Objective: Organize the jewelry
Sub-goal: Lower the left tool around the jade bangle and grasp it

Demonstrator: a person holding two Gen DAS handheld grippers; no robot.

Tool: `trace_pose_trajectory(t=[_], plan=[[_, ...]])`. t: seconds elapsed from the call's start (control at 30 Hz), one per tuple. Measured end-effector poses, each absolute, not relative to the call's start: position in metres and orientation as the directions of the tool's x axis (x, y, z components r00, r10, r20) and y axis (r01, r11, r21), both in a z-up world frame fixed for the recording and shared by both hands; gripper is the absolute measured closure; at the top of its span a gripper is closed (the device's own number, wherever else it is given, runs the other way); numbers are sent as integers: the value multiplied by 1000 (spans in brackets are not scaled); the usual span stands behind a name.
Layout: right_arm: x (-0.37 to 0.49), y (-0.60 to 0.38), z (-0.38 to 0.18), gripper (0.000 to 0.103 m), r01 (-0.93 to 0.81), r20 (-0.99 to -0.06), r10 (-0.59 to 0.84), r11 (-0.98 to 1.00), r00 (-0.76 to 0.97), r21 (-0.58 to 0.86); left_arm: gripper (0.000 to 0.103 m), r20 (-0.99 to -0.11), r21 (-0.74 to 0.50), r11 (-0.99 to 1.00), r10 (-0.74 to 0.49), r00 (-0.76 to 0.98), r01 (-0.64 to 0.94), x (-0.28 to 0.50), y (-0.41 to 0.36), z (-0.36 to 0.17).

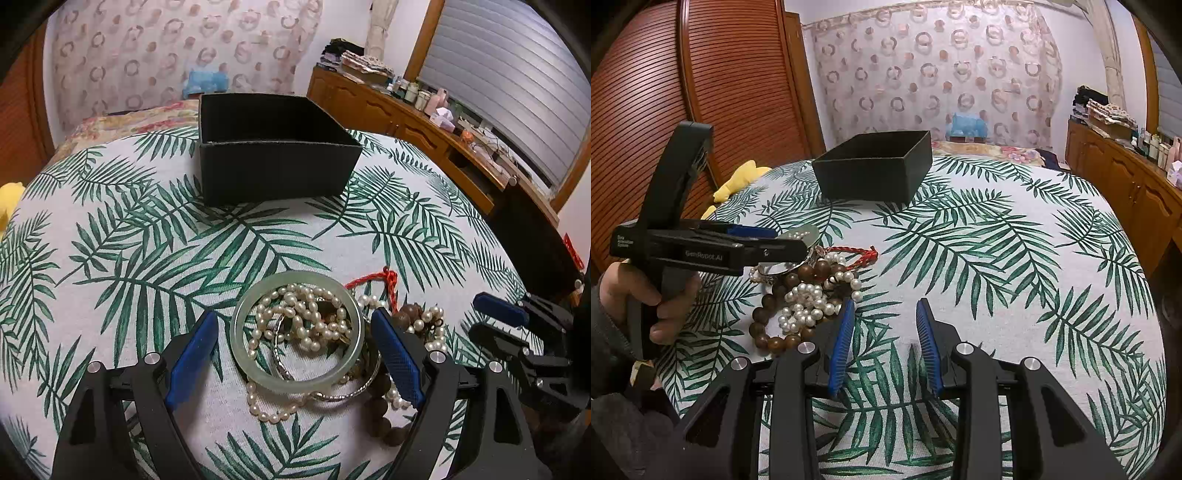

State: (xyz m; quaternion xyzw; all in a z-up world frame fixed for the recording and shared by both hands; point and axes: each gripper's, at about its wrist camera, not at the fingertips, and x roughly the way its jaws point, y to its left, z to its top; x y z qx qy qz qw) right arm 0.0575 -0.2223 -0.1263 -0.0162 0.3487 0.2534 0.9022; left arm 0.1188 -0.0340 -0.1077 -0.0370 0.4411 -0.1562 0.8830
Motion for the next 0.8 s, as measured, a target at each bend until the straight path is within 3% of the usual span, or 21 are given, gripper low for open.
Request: trace_pose_trajectory(t=[0.1,0.2,0.8], plan=[[57,-223,-126,66,-469,-636,447,871,629,147,22,-764,-209,947,-314,563,244,120,-33,-108],[57,-222,-126,66,-470,-637,447,870,628,147,34,-762,-203,947,-312,568,249,119,-34,-107],[76,-207,-101,66,-520,-645,443,850,623,83,34,-680,-116,968,-240,693,221,72,-9,-75]])
